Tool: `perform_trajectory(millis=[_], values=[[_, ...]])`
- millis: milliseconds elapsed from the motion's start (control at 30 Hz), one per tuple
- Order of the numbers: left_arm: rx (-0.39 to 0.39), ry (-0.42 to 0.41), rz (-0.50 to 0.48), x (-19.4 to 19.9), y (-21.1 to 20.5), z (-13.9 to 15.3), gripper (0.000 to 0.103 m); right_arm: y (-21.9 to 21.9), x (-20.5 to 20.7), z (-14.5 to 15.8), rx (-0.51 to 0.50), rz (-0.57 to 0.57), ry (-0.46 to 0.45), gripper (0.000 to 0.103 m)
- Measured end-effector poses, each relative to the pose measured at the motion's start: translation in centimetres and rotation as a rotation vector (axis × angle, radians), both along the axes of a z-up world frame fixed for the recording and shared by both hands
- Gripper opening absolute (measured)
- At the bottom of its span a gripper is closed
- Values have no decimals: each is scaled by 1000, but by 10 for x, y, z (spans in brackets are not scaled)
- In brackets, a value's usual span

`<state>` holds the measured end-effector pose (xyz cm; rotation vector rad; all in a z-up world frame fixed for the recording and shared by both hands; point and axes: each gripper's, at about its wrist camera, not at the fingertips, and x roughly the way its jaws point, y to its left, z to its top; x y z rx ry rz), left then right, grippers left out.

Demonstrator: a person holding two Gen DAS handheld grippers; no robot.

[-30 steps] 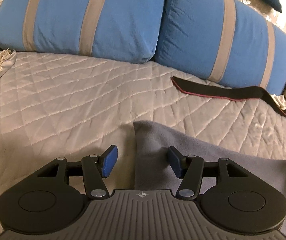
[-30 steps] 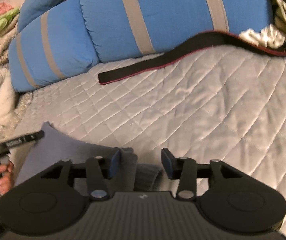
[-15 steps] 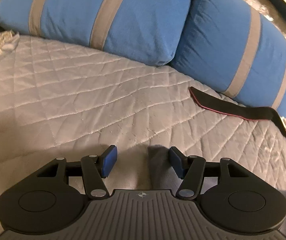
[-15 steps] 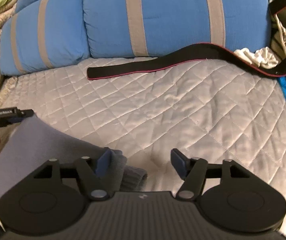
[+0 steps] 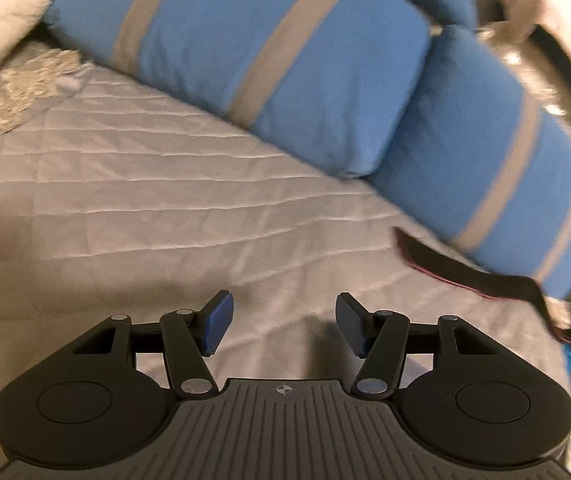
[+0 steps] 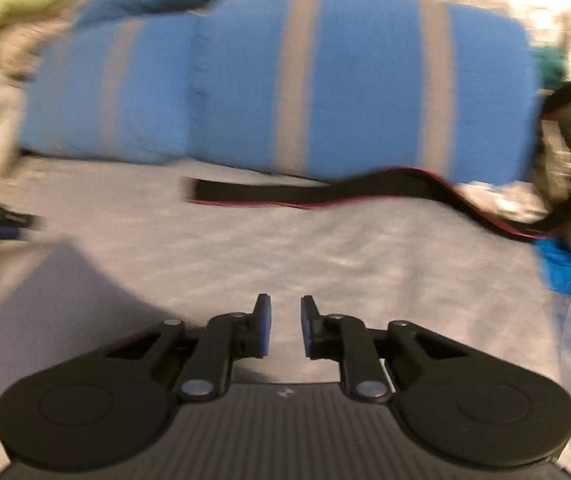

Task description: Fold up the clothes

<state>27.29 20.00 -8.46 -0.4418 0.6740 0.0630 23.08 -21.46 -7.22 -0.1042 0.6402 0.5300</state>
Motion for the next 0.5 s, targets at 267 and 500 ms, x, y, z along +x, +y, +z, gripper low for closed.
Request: perform_trajectory(millis=[267,500], values=[[108,-1,-360,-16,-46,10,53,35,-8,-29,-201,123,92,26],[244,106,-356,-24,-53,-4,45,18,-15,-9,-132,96,112,32]])
